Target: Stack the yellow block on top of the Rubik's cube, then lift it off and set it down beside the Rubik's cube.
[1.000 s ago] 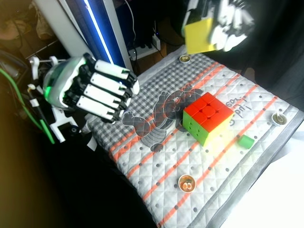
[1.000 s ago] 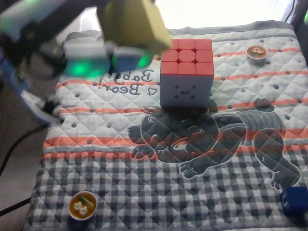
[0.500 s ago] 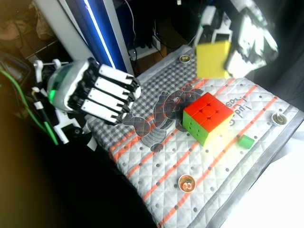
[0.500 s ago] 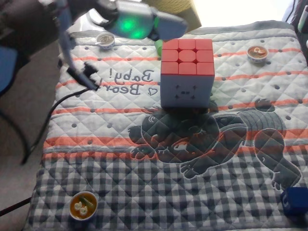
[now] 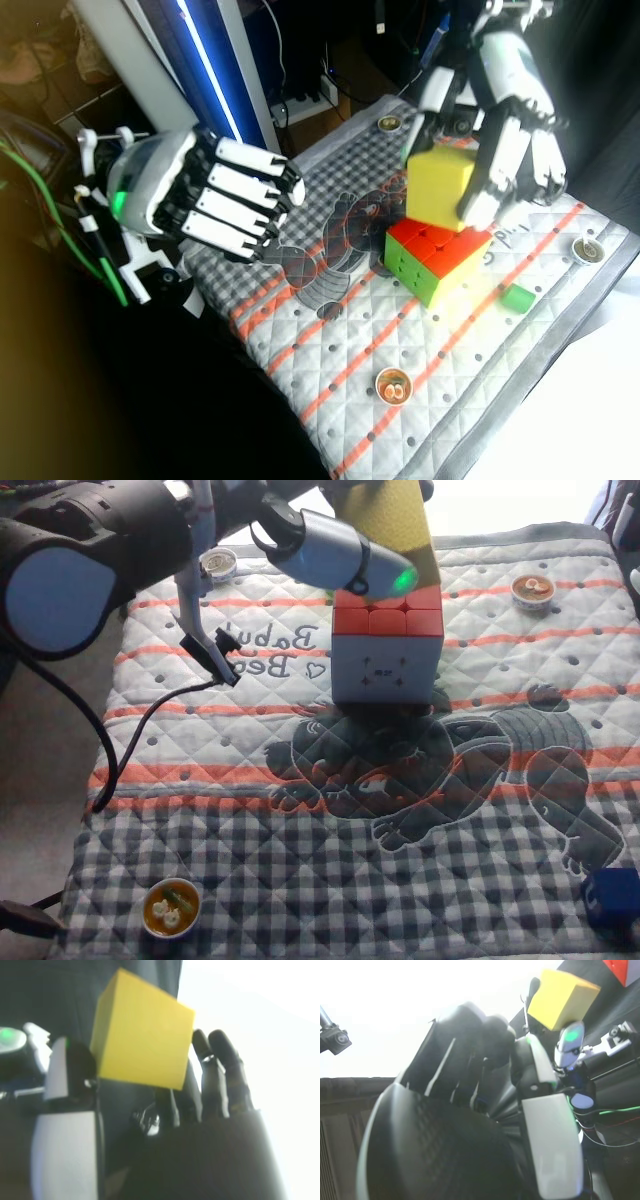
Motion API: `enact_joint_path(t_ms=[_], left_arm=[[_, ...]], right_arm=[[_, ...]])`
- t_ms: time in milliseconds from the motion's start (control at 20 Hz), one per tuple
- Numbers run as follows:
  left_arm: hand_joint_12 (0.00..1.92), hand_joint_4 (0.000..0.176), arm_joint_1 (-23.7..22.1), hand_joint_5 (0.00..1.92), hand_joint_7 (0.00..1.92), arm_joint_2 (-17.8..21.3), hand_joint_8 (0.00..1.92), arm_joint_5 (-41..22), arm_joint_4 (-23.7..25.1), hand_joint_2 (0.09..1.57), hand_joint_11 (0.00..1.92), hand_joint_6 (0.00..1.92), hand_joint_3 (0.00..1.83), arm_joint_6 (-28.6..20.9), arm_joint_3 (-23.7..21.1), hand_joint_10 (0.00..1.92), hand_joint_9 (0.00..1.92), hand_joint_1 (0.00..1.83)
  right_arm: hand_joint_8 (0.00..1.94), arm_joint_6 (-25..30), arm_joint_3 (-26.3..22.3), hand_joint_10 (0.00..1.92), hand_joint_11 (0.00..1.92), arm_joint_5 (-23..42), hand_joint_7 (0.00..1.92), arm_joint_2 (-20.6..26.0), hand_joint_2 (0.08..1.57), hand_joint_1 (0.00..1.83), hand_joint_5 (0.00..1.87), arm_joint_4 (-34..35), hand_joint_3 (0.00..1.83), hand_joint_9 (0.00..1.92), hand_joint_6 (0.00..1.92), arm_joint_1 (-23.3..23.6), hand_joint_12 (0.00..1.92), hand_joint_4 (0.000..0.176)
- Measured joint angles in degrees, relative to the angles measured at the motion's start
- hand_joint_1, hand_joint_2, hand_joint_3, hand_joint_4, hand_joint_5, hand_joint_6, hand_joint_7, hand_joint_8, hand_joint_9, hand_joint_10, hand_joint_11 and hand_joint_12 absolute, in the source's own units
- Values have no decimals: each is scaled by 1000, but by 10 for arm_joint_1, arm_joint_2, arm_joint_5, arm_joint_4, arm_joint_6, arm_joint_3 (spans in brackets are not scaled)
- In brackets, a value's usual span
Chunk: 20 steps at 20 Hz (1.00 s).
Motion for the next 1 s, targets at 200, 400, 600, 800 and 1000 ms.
enact_joint_path(t_ms=[200,400,600,800,1000], left_arm=[[989,0,8,690,485,-9,9,-20,-9,1050,0,570,0,0,12,330,133,988],[1001,8,14,505,321,-16,4,-24,-18,937,0,9,0,-2,28,174,173,913],[1246,84,15,331,254,-16,0,-35,-21,903,0,0,0,-1,29,216,153,854],[1332,121,17,218,223,-16,0,-31,-22,867,0,0,0,-1,28,225,124,803],[1342,117,21,186,229,-15,0,-24,-27,857,0,3,0,0,24,238,122,795]], right_arm=[[1621,0,0,1627,924,-1,770,0,1319,1162,525,-2,1,922,1471,1,1891,0],[1608,0,0,1622,922,-2,777,0,1310,1167,550,-4,0,916,1446,1,1886,0],[1593,0,1,1609,918,-2,786,0,1309,1166,546,-4,0,935,1450,1,1886,0],[1625,0,1,1645,939,-2,771,0,1318,1161,525,-2,1,940,1460,1,1917,0],[1601,1,1,1627,908,-2,778,0,1312,1165,535,-3,0,912,1454,2,1912,0]])
